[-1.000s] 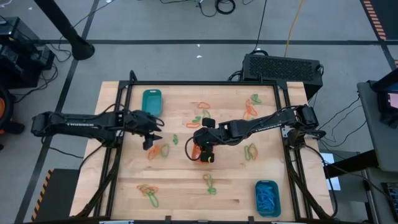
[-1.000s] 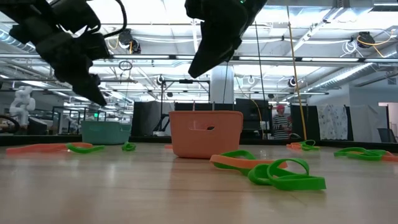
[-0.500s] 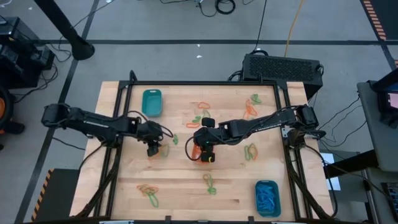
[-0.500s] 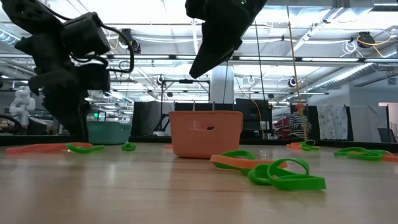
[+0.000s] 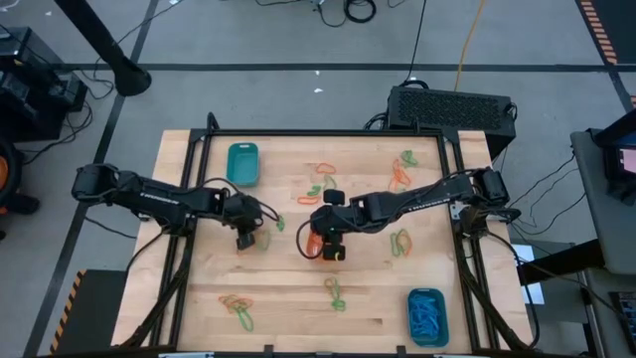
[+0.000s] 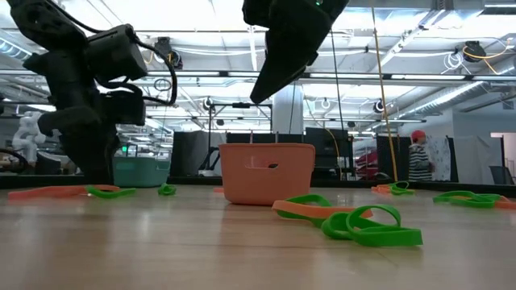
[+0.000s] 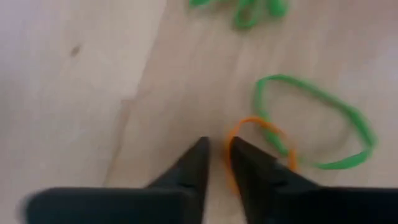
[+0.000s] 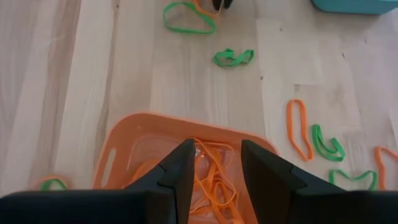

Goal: Sort rubber bands into baskets
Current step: Put the orange rubber band into the orange bin

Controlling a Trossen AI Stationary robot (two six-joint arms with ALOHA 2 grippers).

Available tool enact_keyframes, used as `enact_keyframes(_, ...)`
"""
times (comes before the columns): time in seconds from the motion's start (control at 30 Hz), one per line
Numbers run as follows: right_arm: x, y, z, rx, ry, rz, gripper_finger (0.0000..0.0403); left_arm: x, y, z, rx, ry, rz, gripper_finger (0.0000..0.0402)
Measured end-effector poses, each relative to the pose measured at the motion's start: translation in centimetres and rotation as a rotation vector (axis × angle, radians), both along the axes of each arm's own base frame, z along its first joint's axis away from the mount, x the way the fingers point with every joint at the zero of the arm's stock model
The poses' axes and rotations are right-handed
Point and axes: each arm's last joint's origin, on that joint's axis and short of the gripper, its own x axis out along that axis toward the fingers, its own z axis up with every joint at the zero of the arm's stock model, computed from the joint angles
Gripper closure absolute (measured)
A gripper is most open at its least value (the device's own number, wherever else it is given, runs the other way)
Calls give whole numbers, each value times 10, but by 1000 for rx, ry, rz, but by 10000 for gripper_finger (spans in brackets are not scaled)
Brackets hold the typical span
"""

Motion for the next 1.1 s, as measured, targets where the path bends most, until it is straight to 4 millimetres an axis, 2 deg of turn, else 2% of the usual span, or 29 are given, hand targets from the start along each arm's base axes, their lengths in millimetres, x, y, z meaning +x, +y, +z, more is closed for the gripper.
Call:
enact_keyframes(0.07,0,0,0,0,-5,0,279,4,-1,3,-1,-47,-34,383)
enact_keyframes(0.1,1,0,0,0,-7,0,279,7,-1,5,-5,-82,-54,389)
enact_keyframes(0.3,1,0,1,3,-19,0,279,22,-4,15,44,-262,-177,397)
enact_keyframes(0.5,9,2,7,18,-117,2,279,34,-3,27,116,-441,-225,398)
enact_keyframes(0.87,15,0,13,65,-211,-38,278,45,-5,44,135,-649,-229,399)
enact_keyframes(0.97,17,-1,15,61,-235,-42,265,47,-9,49,134,-702,-247,399)
enact_keyframes(1.1,20,-1,18,84,-286,-59,228,49,-16,55,131,-774,-270,399)
